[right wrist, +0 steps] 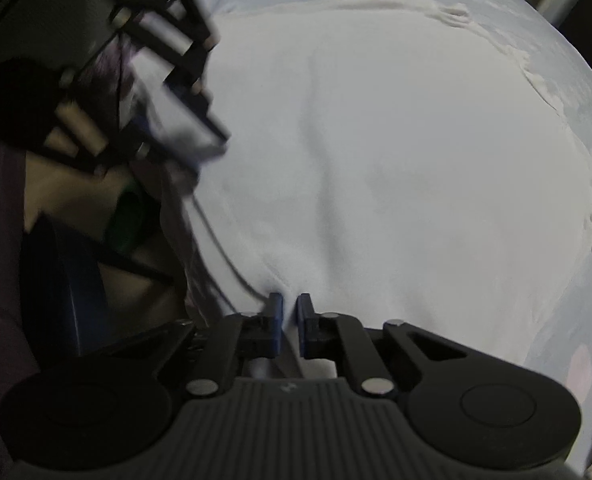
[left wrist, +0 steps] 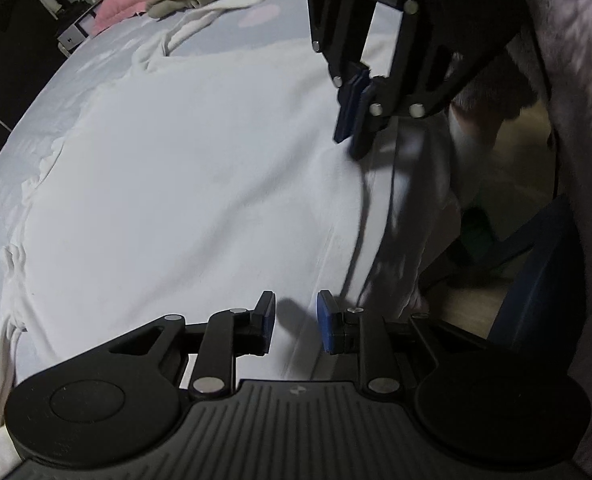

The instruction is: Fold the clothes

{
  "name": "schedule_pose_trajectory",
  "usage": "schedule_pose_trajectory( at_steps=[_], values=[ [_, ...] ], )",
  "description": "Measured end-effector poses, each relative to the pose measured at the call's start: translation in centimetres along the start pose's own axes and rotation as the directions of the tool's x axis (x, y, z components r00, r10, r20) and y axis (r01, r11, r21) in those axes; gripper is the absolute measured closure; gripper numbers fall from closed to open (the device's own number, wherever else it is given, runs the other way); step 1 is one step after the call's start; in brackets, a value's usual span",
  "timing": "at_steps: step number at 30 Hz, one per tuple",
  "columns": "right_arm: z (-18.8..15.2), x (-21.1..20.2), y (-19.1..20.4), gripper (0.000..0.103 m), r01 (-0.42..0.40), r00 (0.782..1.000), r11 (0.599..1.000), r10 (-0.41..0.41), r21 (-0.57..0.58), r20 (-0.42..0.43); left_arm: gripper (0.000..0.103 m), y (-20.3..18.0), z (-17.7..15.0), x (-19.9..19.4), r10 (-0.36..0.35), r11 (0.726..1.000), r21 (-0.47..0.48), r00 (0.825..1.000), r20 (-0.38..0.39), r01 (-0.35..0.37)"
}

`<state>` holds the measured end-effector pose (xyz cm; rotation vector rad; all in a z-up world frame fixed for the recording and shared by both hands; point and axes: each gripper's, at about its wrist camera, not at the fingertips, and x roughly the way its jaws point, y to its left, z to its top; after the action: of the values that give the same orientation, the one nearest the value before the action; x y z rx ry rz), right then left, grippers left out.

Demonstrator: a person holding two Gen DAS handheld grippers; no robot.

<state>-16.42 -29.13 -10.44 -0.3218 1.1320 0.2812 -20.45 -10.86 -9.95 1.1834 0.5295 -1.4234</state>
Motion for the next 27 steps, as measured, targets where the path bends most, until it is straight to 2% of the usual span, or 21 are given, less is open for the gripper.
schedule_pose_trajectory(
  at_steps=[10,14,15,17,21,22,25,26,27],
  values=[
    [-0.2,-1.5,-2.4,0.096,-0.048,0.998,0.99,0.042,0.133,0.047,0.081,-0.1,0.3,0.0,0.009,1.0,-0.008,1.0,0.027,-0.009],
    [-0.2,-1.8,-3.0,0.096,-0.065,0.997,0.982,0.055,0.178,0.056,0.08,-0.5,0.3,-0.1,-0.015,1.0,-0.002,0.999,0.036,0.015],
    [-0.3,-1.9,-2.8,0.096,-0.067,0.997,0.98,0.058,0.187,0.058,0.079,-0.6,0.4,-0.1,-0.02,1.0,0.002,0.999,0.041,0.02],
    [-0.3,-2.1,-2.2,0.096,-0.071,0.996,0.977,0.059,0.202,0.064,0.066,-1.0,0.5,0.1,-0.014,1.0,0.008,0.999,0.05,0.014],
    [-0.5,-2.5,-2.3,0.096,-0.094,0.994,0.968,0.076,0.231,0.084,0.065,-1.3,0.6,0.8,0.028,0.999,0.027,0.999,0.046,-0.029],
    [-0.6,-2.4,-2.3,0.096,-0.094,0.993,0.969,0.076,0.229,0.085,0.067,-1.3,0.6,0.9,0.049,0.998,0.03,0.998,0.036,-0.05],
    [-0.9,-2.3,-2.0,0.096,-0.094,0.993,0.97,0.075,0.226,0.09,0.09,-0.7,0.7,1.0,0.103,0.995,0.013,0.995,0.012,-0.103],
    [-1.0,-2.3,-1.9,0.096,-0.094,0.993,0.97,0.075,0.225,0.092,0.096,-0.5,0.7,1.0,0.105,0.995,0.001,0.994,0.009,-0.105],
    [-1.1,-2.2,-1.8,0.095,-0.094,0.993,0.97,0.074,0.223,0.093,0.099,-0.2,0.8,0.8,0.099,0.995,-0.017,0.995,0.011,-0.099]
  ],
)
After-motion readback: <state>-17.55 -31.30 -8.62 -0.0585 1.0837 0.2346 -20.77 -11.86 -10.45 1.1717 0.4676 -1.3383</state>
